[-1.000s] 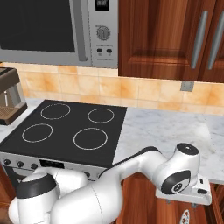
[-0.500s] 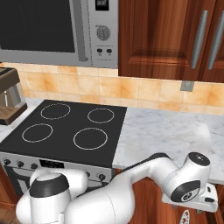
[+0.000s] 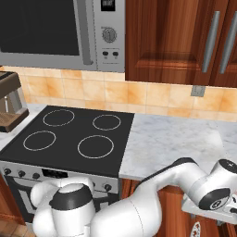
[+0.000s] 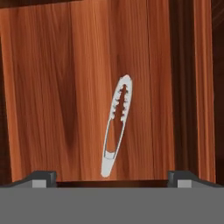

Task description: Take the tongs from the drawer on the right and place them on the dining counter next to the tray containing the hot dog.

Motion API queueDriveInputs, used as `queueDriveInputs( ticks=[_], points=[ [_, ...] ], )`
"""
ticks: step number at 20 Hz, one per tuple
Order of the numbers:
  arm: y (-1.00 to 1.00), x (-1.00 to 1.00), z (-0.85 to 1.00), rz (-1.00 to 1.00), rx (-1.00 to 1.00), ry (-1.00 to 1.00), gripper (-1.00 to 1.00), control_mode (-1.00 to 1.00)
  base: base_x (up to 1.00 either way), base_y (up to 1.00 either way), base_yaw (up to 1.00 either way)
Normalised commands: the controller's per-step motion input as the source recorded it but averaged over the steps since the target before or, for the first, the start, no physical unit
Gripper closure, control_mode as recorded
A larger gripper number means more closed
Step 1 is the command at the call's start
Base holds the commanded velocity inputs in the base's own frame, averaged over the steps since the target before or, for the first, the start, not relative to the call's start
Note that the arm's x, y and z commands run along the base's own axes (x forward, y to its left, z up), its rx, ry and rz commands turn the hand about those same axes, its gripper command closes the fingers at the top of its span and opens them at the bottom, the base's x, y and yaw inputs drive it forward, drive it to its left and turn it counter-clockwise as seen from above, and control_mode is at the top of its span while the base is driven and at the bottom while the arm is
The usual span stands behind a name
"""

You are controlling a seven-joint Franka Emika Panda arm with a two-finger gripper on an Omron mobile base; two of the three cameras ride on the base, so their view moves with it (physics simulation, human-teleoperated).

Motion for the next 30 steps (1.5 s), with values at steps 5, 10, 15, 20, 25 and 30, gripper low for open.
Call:
queueDriveInputs(
  ticks=[5, 10, 15, 20, 25, 30],
  points=[
    [0.0, 0.39, 0.0, 0.0, 0.0, 0.02, -1.0, -1.0, 0.0, 0.0, 0.0],
    [-0.01, 0.39, -0.03, 0.0, 0.0, 0.01, -1.0, -1.0, 0.0, 0.0, 0.0],
    [-0.32, 0.19, -0.16, -0.01, 0.0, -0.09, -1.0, -1.0, 0.0, 0.0, 0.0],
    [-0.19, 0.03, -0.11, -0.04, 0.0, -0.11, -1.0, -1.0, 0.0, 0.0, 0.0],
    [0.0, 0.0, -0.13, 0.0, 0.0, -0.14, -1.0, -1.0, 0.0, 0.0, 0.0],
    [0.0, 0.0, -0.37, 0.0, -0.01, -0.12, -1.0, -1.0, 0.0, 0.0, 0.0]
  ],
)
